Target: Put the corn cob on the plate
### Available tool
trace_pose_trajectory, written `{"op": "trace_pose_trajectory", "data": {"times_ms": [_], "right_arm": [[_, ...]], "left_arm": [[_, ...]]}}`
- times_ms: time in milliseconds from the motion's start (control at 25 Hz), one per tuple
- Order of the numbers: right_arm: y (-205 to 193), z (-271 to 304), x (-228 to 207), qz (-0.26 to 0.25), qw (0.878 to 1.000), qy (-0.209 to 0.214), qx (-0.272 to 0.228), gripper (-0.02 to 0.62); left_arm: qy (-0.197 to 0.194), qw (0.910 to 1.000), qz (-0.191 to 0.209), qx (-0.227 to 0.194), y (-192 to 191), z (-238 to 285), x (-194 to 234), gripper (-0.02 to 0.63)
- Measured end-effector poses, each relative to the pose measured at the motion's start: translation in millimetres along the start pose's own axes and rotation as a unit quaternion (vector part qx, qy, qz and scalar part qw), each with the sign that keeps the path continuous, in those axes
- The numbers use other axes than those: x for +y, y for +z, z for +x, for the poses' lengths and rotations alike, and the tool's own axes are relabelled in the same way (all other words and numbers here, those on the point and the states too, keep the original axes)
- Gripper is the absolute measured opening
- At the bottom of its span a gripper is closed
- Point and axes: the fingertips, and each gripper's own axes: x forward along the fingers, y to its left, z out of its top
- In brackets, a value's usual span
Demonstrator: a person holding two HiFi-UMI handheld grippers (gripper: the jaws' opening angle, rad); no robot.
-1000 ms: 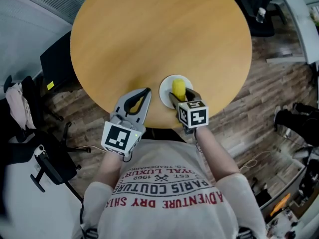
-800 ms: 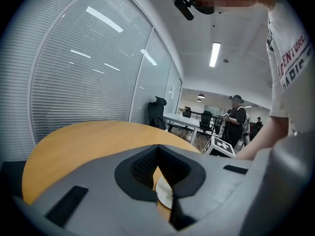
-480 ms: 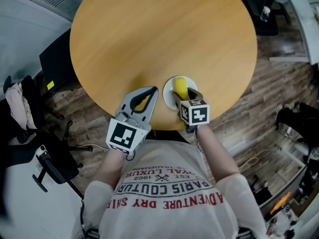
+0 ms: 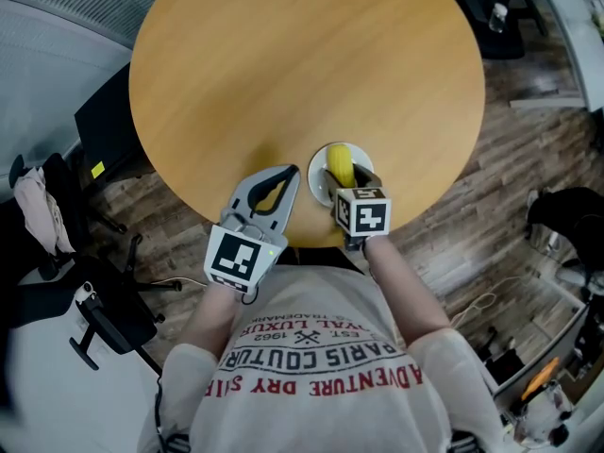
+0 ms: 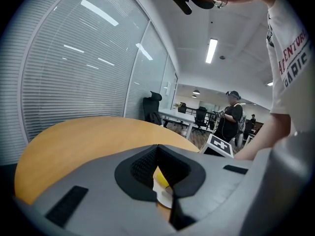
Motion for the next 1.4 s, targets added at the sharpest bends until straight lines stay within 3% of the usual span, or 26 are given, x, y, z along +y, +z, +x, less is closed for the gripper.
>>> {"op": "trace_pose_trajectory", "data": {"times_ms": [400, 560, 600, 720, 960, 1120, 1400], "right_arm": [[14.0, -22.1, 2.4, 0.000, 0.999, -0.022, -0.030, 0.273], [23.2, -44.3, 8.7, 0.013, 0.998, -0.004, -0.054, 0.272], [25.0, -50.4, 10.4, 0.013, 0.998, -0.003, -0.061, 0.262], [31.5, -72.1, 5.8, 0.005, 0.995, -0.032, -0.093, 0.056], [43.2, -108.2, 7.5, -0.017, 0.990, -0.033, -0.134, 0.040], [65.3, -140.9, 10.5, -0.039, 0.979, -0.040, -0.195, 0.032], [121.9, -210.7, 20.7, -0.089, 0.942, -0.041, -0.321, 0.029]], "left_arm": [[-0.001, 0.9997, 0.023, -0.001, 3.6, -2.5, 2.9, 0.034], [0.003, 0.9995, 0.030, -0.003, 10.4, -5.2, 3.2, 0.033], [0.004, 0.9994, 0.034, -0.006, 12.5, -6.4, 3.6, 0.033], [0.006, 0.9990, 0.042, -0.013, 19.7, -11.1, 2.0, 0.032], [0.005, 0.9977, 0.063, -0.027, 35.8, -18.4, -6.9, 0.033], [0.006, 0.9964, 0.075, -0.040, 49.8, -20.9, -9.3, 0.033], [-0.002, 0.9916, 0.103, -0.077, 88.7, -28.7, -16.8, 0.034]]}}
